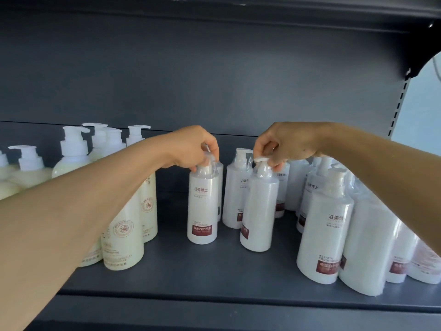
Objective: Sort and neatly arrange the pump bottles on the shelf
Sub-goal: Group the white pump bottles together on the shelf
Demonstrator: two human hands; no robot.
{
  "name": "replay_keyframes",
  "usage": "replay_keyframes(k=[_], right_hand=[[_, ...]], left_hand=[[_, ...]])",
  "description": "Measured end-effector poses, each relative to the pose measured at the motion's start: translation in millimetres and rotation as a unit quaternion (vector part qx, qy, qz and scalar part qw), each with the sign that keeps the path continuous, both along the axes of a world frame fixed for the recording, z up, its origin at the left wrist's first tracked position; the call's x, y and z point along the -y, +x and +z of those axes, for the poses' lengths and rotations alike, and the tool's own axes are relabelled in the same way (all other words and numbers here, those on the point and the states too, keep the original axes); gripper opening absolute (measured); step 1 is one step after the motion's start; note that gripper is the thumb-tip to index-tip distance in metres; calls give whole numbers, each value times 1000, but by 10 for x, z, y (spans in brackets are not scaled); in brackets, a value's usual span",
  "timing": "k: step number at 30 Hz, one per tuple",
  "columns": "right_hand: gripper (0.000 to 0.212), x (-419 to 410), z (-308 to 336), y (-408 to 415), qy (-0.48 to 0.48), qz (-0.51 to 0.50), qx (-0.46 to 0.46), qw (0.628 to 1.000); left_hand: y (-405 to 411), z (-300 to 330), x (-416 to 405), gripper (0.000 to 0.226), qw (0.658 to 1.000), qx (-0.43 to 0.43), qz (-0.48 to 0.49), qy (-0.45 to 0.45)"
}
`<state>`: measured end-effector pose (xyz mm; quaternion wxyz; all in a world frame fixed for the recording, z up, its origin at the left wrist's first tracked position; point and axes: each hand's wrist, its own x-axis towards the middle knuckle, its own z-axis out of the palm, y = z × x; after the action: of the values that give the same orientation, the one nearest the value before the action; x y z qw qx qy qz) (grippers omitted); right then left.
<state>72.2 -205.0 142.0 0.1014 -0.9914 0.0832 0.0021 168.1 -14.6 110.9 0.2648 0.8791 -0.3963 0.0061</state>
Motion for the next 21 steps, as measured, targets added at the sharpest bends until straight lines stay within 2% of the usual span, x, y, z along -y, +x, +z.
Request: replay_keyframes(k=[5, 8, 10, 12, 15, 18, 21], right_hand=[[29, -147, -31, -35, 34, 8, -11, 999], [15, -232, -18, -152, 77, -25, -16, 997], [37, -281, -68, -144, 65, -70, 3, 995], [45, -335, -147, -58, 41, -109, 30, 993], [26, -413, -174, 28, 19, -134, 60, 989], [8, -469, -78, -8, 75, -107, 58, 990], [20, -493, -60, -8, 92, -67, 50, 992]], left_hand=[[-8, 18, -24, 14, 998, -54, -19, 12], [-31, 28, 30, 22, 998, -56, 4, 0], [-27, 7, 67, 19, 998, -44, 23, -25], [-14, -15, 91, 14, 998, -39, 36, -46], [-2, -22, 91, 18, 996, -42, 47, -65], [-13, 1, 33, 20, 996, -71, 19, -51], [8, -4, -57, 28, 995, -103, -18, -8]])
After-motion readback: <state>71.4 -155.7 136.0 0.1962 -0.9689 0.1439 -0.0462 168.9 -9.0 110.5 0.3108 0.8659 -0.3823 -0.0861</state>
